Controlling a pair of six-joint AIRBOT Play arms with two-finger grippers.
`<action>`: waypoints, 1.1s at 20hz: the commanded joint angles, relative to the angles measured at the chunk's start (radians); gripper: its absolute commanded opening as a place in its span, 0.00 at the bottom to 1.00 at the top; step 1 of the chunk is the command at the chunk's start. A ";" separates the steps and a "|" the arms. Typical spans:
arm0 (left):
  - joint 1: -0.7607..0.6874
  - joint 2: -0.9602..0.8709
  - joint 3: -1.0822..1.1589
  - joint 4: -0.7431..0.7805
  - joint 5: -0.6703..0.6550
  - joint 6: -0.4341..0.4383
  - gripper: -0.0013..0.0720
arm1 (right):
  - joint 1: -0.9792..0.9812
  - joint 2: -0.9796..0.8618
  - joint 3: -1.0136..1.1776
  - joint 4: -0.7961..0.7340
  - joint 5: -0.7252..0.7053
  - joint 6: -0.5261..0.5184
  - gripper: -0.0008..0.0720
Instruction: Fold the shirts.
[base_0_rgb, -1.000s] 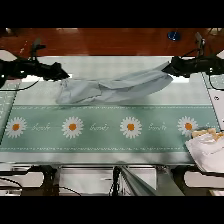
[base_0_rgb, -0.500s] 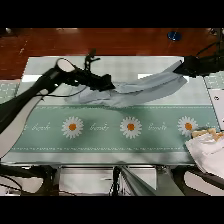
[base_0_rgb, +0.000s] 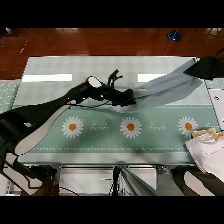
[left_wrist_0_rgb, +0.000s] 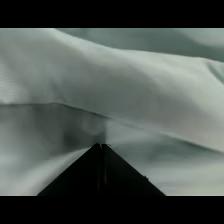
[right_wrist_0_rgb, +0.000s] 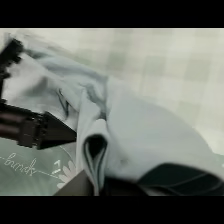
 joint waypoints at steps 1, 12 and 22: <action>-0.083 -0.082 0.048 -0.182 0.055 -0.013 0.05 | 0.000 0.044 0.001 -0.005 0.016 0.005 0.04; 0.307 0.145 0.148 0.116 -0.231 0.051 0.05 | 0.051 0.032 0.000 -0.055 -0.003 0.074 0.04; 0.983 0.739 0.148 0.293 -0.563 0.136 0.05 | 0.510 -0.301 0.000 -0.059 -0.415 0.256 0.04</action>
